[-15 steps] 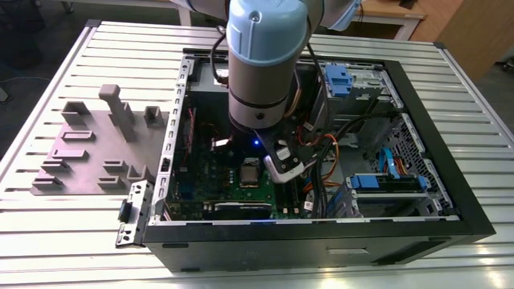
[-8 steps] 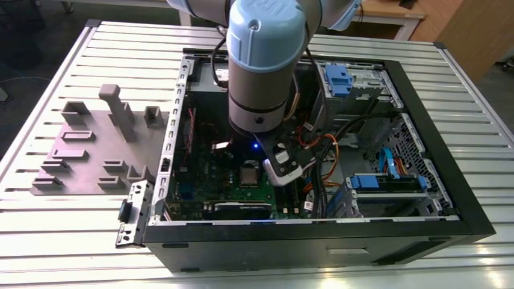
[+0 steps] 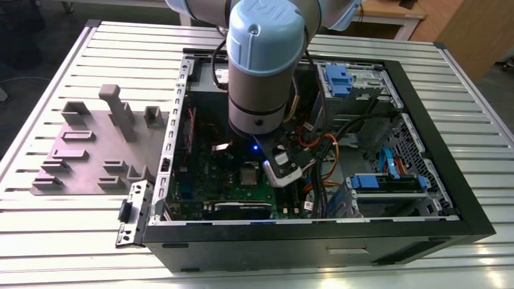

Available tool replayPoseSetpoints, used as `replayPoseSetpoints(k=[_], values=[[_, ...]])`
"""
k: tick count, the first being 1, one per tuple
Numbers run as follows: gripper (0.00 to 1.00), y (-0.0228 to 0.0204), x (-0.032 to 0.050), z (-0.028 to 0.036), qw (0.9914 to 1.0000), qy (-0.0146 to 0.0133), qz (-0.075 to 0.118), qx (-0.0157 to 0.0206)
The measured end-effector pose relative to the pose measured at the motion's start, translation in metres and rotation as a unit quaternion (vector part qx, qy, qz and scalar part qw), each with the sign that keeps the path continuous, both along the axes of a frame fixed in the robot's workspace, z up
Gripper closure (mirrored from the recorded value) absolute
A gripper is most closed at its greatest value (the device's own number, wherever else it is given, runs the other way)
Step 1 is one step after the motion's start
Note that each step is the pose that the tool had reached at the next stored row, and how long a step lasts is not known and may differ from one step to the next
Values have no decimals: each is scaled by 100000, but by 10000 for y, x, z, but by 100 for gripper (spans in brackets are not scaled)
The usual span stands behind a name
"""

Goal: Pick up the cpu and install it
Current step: 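Place the cpu into insertion slot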

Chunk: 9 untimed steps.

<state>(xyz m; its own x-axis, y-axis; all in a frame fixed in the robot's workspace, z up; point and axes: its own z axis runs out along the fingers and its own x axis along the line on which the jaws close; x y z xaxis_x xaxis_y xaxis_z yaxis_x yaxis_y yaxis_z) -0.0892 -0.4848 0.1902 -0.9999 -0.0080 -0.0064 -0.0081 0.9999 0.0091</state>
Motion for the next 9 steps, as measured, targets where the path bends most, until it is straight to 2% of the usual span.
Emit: replayPoseSetpoints(k=[9], values=[[53, 0, 0, -14, 100000, 0, 0, -2]])
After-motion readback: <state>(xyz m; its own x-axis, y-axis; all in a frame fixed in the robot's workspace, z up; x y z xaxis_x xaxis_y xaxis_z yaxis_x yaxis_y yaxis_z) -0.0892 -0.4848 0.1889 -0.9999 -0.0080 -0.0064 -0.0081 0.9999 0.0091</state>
